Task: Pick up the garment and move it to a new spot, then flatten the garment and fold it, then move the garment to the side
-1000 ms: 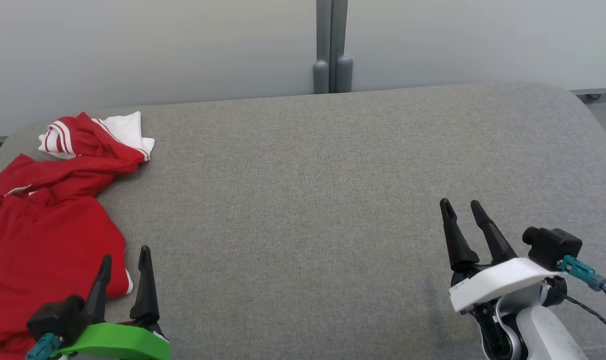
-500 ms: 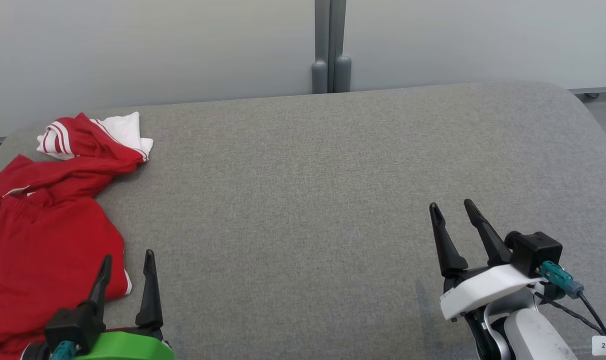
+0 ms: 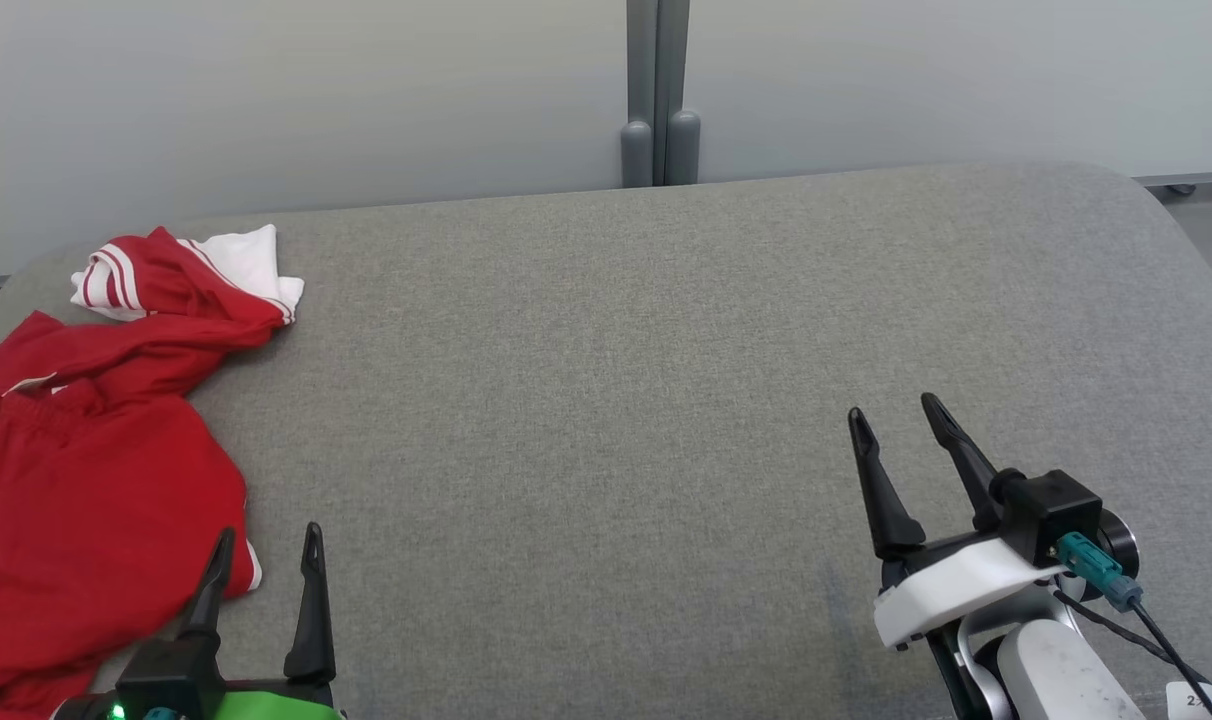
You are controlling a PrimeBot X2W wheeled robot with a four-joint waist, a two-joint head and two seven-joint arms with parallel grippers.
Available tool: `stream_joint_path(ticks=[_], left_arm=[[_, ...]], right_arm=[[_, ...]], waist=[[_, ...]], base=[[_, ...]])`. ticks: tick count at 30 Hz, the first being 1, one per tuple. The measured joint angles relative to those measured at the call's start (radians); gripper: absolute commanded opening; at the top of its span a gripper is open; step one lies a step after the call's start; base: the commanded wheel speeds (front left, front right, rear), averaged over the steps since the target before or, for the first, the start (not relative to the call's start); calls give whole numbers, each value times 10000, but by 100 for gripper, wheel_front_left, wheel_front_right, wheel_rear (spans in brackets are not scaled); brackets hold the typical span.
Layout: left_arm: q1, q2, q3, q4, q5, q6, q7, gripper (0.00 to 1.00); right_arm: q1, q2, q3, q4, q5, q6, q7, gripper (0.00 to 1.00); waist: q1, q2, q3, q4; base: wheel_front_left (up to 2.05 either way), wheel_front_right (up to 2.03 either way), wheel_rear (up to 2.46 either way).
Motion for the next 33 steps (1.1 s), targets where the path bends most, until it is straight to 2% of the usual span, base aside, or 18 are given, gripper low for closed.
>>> stream_joint_path(ticks=[26, 33], left_arm=[[-4, -35, 79, 105, -105, -111, 0, 100], [-19, -46, -17, 132, -105, -201, 0, 100]], right_arm=[[-2, 15, -96, 61, -54, 17, 0, 100], [-1, 21, -119, 75, -54, 86, 0, 100]], waist=[[0, 0, -4, 9], [0, 0, 12, 256]], base=[[0, 0, 0], [0, 0, 0]])
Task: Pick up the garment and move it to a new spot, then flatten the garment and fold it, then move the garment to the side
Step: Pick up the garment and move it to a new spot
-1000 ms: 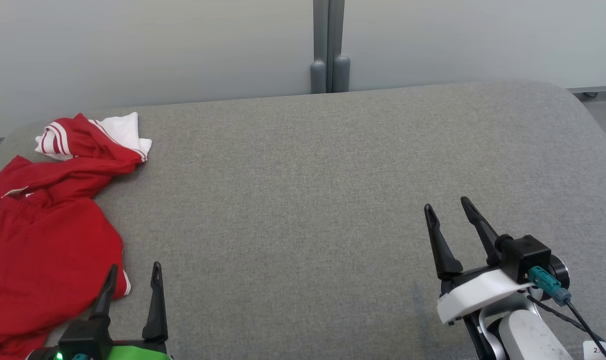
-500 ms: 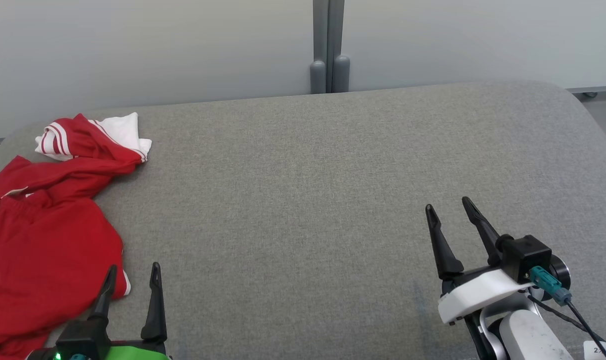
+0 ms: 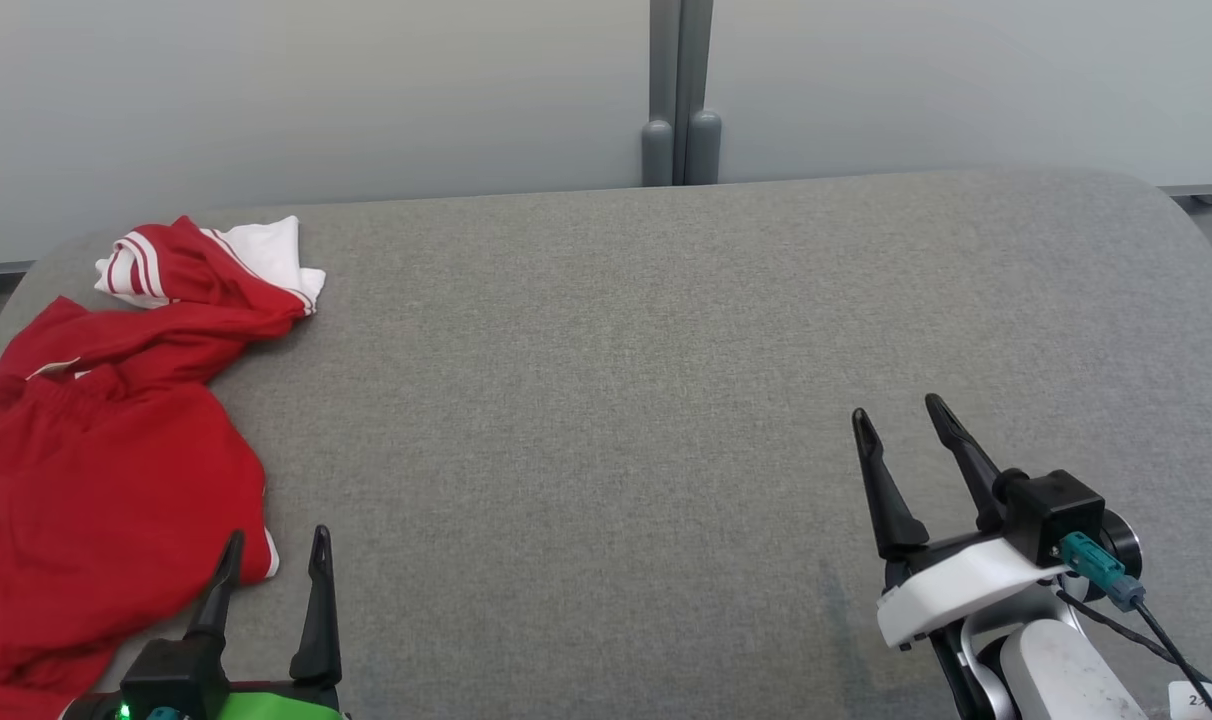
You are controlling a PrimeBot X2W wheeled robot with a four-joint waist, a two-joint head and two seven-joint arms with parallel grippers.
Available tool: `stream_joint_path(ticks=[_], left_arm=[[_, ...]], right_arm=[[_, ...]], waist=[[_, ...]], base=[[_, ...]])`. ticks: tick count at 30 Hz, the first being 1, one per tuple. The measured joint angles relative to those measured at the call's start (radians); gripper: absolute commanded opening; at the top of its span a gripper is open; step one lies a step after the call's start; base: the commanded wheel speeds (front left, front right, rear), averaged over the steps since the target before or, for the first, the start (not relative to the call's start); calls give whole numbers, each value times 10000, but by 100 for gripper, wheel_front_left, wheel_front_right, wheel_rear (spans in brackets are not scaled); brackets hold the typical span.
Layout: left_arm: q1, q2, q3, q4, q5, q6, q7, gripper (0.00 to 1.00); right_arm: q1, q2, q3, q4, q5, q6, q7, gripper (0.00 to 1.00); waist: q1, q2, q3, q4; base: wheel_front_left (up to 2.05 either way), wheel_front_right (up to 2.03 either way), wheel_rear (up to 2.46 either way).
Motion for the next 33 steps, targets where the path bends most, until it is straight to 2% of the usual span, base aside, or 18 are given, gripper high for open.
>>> stream_joint_path(ticks=[10, 20, 21, 26, 33], left_arm=[[-33, -4, -27, 38, 0, 15, 0, 100], [-34, -8, 176, -17, 0, 207, 0, 100], [-20, -10, 199, -38, 0, 284, 0, 100], [-2, -12, 217, -46, 2, 290, 0, 100], [0, -12, -107, 44, 33, 178, 0, 100]], right_arm=[[3, 6, 15, -6, -2, 111, 0, 100], [1, 8, 305, 104, -12, 387, 0, 100], [-1, 17, 370, 153, -13, 476, 0, 100], [-3, 25, 443, 245, -13, 508, 0, 100], [5, 46, 203, 232, -12, 458, 0, 100]], waist=[[0, 0, 23, 796], [0, 0, -27, 1868], [0, 0, -46, 2121], [0, 0, -101, 2773], [0, 0, -191, 3705]], base=[[0, 0, 0], [0, 0, 0], [0, 0, 0], [0, 0, 0], [0, 0, 0]])
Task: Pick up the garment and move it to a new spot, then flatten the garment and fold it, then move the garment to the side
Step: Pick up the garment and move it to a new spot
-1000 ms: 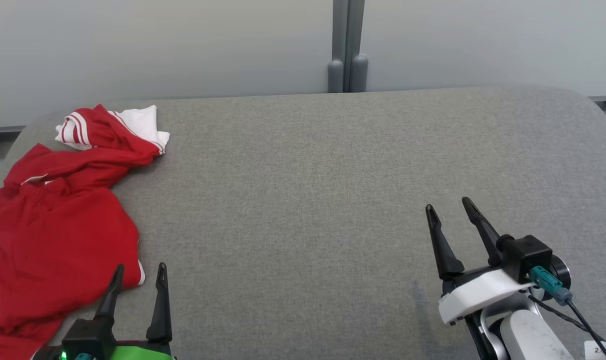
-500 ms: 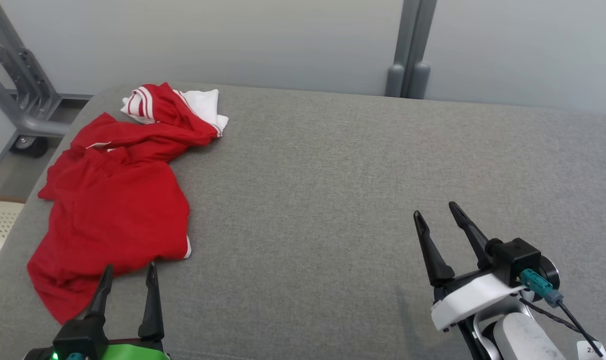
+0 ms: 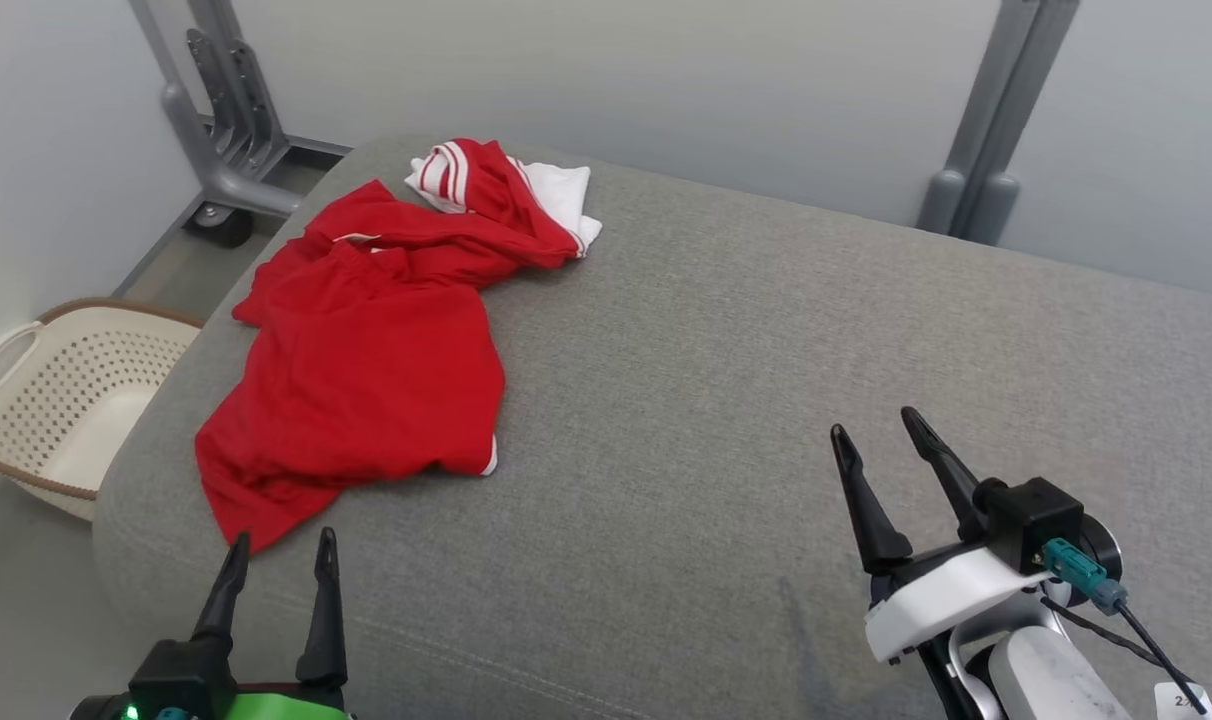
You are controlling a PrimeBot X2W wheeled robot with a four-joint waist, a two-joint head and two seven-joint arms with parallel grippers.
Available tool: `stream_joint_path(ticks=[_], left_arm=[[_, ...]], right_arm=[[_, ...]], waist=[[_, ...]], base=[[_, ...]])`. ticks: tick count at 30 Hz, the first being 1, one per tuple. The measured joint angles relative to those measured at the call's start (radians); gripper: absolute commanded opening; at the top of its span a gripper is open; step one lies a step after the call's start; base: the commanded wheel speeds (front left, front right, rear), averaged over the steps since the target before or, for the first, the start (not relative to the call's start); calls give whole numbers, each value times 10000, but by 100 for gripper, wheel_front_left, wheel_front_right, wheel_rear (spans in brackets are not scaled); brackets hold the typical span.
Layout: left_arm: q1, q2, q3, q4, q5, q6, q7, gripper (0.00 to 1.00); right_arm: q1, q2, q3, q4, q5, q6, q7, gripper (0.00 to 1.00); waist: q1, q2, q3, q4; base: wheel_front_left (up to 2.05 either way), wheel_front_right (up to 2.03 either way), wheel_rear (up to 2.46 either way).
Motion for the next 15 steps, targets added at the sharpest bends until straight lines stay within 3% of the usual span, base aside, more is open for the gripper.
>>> stream_joint_path(ticks=[7, 15], left_arm=[[18, -4, 362, -59, -2, 15, 0, 100], [25, -6, 504, -134, -2, 6, 0, 100]], right_arm=[[-4, 59, 280, 27, 0, 17, 0, 100], [-6, 82, 291, 44, 0, 13, 0, 100]], waist=[[0, 0, -86, 566], [1, 0, -99, 308]], base=[[0, 0, 0], [0, 0, 0]])
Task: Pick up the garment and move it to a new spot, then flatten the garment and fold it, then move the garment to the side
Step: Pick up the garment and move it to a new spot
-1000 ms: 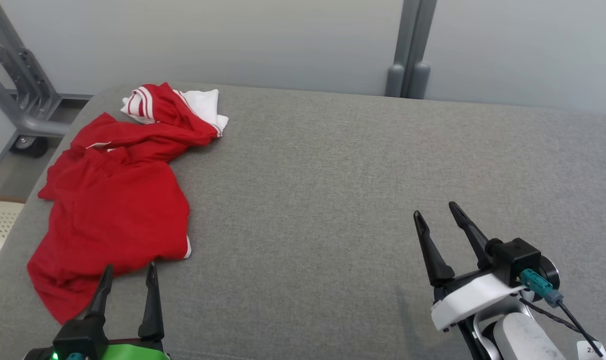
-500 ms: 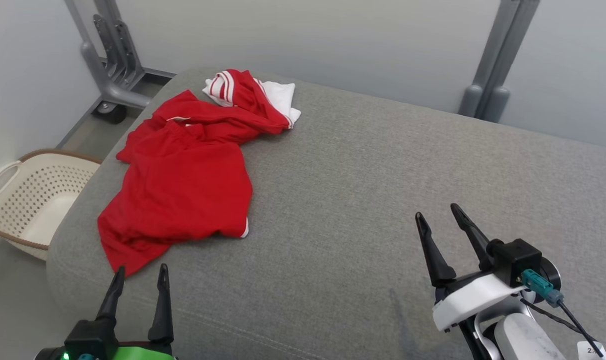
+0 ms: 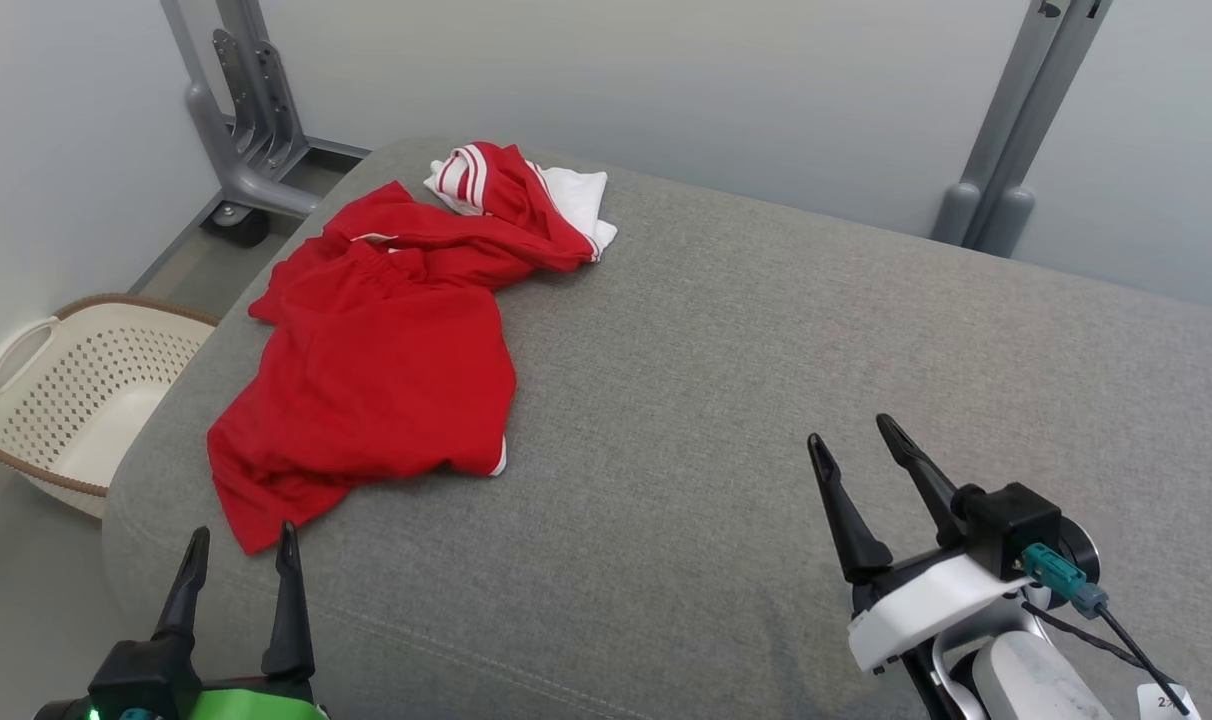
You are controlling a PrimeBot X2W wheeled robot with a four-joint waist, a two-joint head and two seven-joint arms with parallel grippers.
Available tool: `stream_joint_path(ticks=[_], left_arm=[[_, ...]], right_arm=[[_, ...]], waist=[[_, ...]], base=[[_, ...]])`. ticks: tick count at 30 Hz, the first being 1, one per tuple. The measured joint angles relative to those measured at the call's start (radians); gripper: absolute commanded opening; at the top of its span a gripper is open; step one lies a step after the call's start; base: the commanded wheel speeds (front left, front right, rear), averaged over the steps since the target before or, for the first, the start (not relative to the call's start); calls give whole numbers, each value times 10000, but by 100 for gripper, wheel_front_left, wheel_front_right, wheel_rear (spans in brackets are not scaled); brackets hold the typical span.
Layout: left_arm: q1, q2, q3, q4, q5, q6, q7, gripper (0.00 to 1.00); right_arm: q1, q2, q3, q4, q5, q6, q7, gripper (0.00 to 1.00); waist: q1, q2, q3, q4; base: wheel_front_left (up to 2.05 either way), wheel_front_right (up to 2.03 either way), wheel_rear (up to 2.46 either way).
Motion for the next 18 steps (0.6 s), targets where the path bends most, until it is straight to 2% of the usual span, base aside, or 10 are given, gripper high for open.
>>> stream_joint_path(ticks=[7, 10, 15, 18], left_arm=[[-109, 263, 75, -12, 46, -102, 0, 100], [-661, 328, 197, -33, -182, -211, 25, 100], [-1891, 706, 420, -178, -324, -416, 598, 100], [-2603, 1051, 619, 159, -476, -491, 1327, 100]], right_arm=[[0, 0, 0, 15, 0, -12, 0, 100], [1, 0, -12, 17, -2, -13, 0, 100], [-6, -10, -35, 6, -178, -12, 0, 100], [-60, -100, -8, -33, -309, -10, 0, 100]], waist=[[0, 0, 60, -424], [0, 0, 95, -625], [0, 0, 225, -927], [0, 0, 400, -1149]], base=[[0, 0, 0], [0, 0, 0], [0, 0, 0], [0, 0, 0]])
